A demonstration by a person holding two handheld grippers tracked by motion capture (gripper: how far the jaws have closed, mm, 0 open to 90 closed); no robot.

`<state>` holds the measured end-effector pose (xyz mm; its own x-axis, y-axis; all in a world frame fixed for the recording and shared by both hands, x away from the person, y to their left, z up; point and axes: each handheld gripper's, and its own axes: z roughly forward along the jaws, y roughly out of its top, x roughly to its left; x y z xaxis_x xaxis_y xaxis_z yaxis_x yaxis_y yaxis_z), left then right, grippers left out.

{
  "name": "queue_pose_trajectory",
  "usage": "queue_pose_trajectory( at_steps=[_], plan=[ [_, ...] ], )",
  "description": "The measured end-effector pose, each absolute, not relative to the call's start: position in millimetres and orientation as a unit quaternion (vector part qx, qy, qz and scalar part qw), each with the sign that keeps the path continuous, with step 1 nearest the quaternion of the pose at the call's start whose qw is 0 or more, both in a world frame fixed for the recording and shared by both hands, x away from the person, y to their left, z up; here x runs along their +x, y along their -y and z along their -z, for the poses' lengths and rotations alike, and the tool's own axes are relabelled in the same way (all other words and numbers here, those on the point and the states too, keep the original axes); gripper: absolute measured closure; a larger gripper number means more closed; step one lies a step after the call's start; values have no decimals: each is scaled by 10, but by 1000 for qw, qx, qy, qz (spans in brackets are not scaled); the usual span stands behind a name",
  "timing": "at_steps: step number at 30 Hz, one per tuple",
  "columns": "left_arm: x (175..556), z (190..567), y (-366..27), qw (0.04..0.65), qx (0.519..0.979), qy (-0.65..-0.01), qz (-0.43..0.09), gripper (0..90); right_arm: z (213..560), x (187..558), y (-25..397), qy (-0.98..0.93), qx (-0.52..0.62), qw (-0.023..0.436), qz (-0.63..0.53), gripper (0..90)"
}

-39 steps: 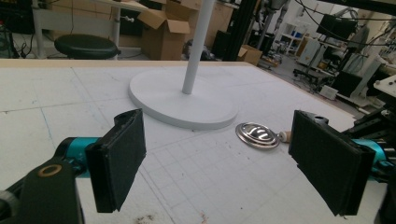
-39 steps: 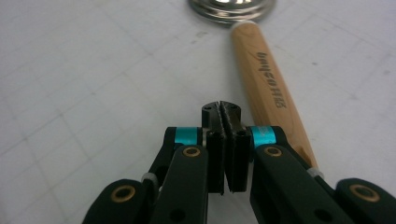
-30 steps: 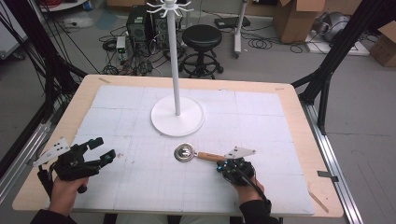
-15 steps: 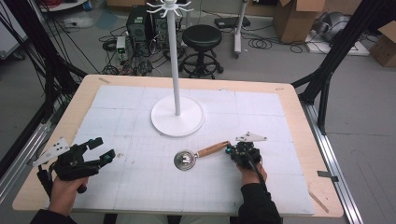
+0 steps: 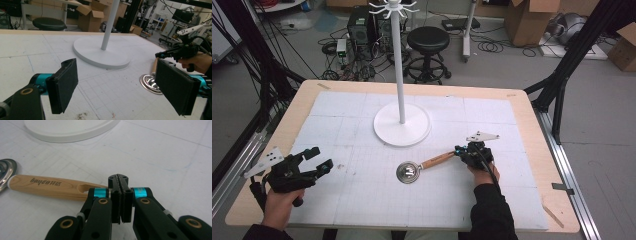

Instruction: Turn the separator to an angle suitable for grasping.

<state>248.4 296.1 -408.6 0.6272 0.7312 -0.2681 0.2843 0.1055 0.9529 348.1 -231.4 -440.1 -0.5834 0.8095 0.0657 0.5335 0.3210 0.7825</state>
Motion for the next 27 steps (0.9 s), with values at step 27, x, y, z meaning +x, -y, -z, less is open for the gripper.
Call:
queue_pose_trajectory(
  at_steps=[27],
  plan=[
    [2484, 4084, -2966, 629, 646, -393, -177, 194, 4439, 3287, 1300, -836, 336, 66, -429, 895]
  ],
)
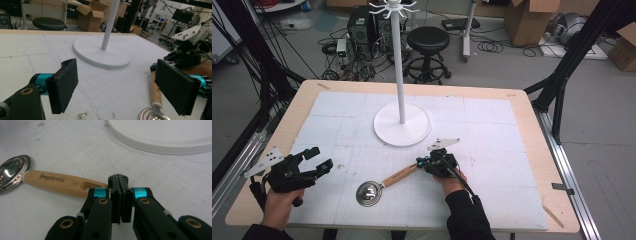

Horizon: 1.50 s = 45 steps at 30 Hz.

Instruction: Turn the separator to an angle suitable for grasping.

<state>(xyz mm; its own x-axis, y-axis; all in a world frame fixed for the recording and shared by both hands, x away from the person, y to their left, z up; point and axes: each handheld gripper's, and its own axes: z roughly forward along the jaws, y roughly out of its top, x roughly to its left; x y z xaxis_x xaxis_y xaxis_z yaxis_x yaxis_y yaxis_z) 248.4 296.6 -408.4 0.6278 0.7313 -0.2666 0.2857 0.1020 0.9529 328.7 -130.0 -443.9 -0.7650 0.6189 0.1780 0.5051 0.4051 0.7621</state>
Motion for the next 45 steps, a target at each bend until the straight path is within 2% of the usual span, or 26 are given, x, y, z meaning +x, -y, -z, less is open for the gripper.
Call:
queue_pose_trajectory(
  at_steps=[11, 15, 20, 21, 24, 28, 37, 45],
  plan=[
    [2484, 4083, -2967, 630, 647, -391, -175, 194, 4436, 3140, 955, -841, 305, 38, -445, 879],
    [2484, 4082, -2956, 634, 646, -389, -172, 194, 4329, 3141, 1088, -829, 330, 51, -448, 676],
    [2482, 4077, -2917, 633, 649, -386, -168, 194, 4073, 3055, 1577, -785, 382, 109, -476, 422],
    [2480, 4074, -2909, 632, 651, -385, -168, 194, 4023, 3021, 1678, -773, 390, 118, -485, 410],
    [2475, 4063, -2868, 632, 654, -380, -168, 194, 3910, 2910, 1953, -750, 406, 159, -498, 291],
    [2477, 4055, -2826, 630, 658, -377, -165, 193, 3833, 2742, 2300, -732, 418, 199, -500, 214],
    [2497, 4008, -2744, 636, 658, -369, -164, 178, 3817, 2262, 2881, -690, 442, 282, -499, 167],
    [2507, 3990, -2671, 637, 667, -352, -160, 186, 3769, 2047, 3093, -662, 457, 298, -515, 167]
  ],
)
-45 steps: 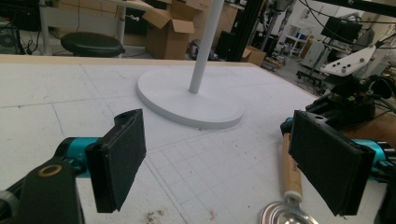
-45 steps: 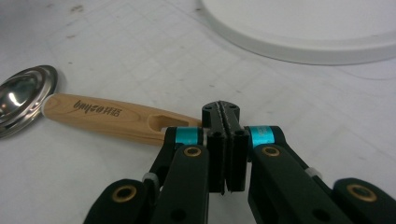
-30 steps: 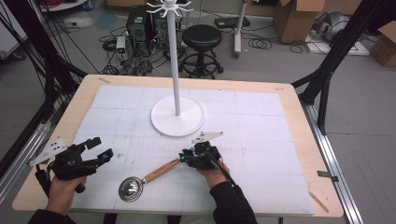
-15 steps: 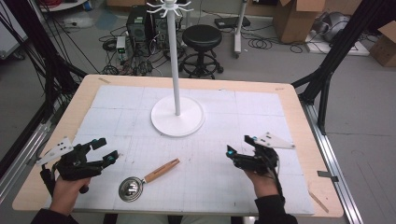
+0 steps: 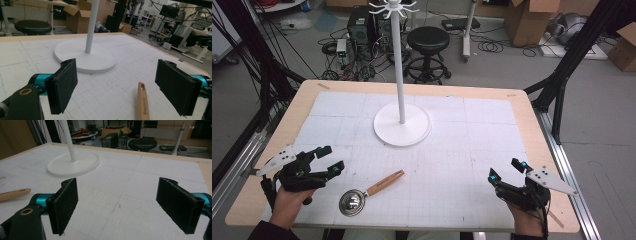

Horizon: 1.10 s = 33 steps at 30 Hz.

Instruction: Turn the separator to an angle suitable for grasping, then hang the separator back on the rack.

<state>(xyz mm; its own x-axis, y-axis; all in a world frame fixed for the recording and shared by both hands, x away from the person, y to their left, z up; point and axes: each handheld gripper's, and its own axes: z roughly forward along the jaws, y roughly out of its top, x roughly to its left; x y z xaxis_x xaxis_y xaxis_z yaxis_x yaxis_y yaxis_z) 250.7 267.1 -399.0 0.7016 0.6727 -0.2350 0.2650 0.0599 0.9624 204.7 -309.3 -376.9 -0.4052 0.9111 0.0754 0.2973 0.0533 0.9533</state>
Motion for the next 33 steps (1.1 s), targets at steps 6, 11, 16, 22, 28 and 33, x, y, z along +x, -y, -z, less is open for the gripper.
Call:
queue_pose_trajectory(
  at_steps=[6, 11, 16, 22, 28, 33],
  plan=[
    [2512, 3993, -2639, 631, 674, -349, -161, 188, 3793, 2050, 3107, -664, 458, 303, -507, 168],
    [2517, 3996, -2609, 628, 677, -348, -162, 188, 3795, 2049, 3098, -664, 456, 299, -511, 168],
    [2529, 3997, -2593, 622, 681, -351, -164, 184, 3803, 2066, 3096, -661, 461, 294, -514, 168],
    [2523, 3981, -2549, 620, 686, -347, -157, 176, 3801, 2059, 3074, -664, 459, 294, -512, 168],
    [2529, 3983, -2448, 612, 701, -335, -147, 178, 3808, 2091, 3064, -665, 458, 289, -514, 167],
    [2548, 3984, -2287, 595, 726, -318, -133, 198, 3821, 2094, 3035, -676, 450, 284, -510, 168]
  ],
)
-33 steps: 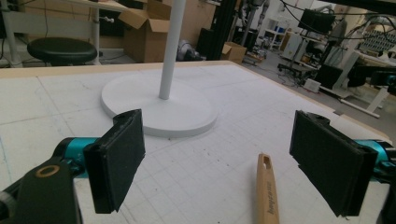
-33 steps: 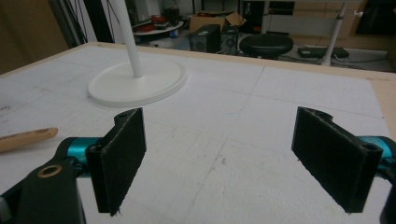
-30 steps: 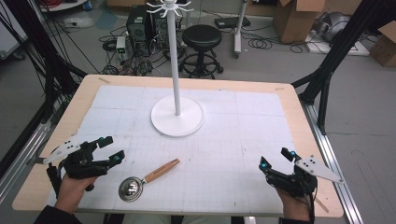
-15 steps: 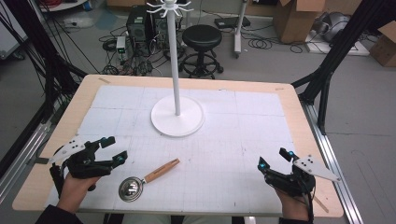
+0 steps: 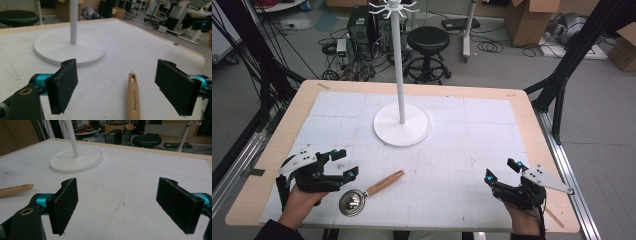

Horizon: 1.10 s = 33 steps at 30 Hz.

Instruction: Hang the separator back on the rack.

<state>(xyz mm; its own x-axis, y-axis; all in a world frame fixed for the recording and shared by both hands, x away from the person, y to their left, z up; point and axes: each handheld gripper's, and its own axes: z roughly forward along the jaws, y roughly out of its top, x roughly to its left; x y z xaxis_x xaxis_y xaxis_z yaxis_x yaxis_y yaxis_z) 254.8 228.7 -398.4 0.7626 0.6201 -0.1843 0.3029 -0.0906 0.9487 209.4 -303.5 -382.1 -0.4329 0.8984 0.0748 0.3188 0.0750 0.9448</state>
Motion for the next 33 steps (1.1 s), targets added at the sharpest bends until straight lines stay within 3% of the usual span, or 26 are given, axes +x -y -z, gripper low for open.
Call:
queue_pose_trajectory(
  at_steps=[10, 18, 24, 33],
  plan=[
    [2627, 4109, -1753, 507, 810, -267, -125, 276, 3840, 2117, 3040, -680, 448, 278, -510, 168],
    [2719, 4183, -1507, 482, 827, -277, -89, 254, 3841, 2113, 3034, -681, 447, 275, -511, 169],
    [2809, 4265, -1344, 427, 856, -279, -90, 235, 3842, 2109, 3042, -680, 448, 274, -511, 169],
    [2853, 4330, -1208, 378, 878, -283, -83, 359, 3842, 2108, 3044, -679, 450, 273, -512, 169]
  ],
)
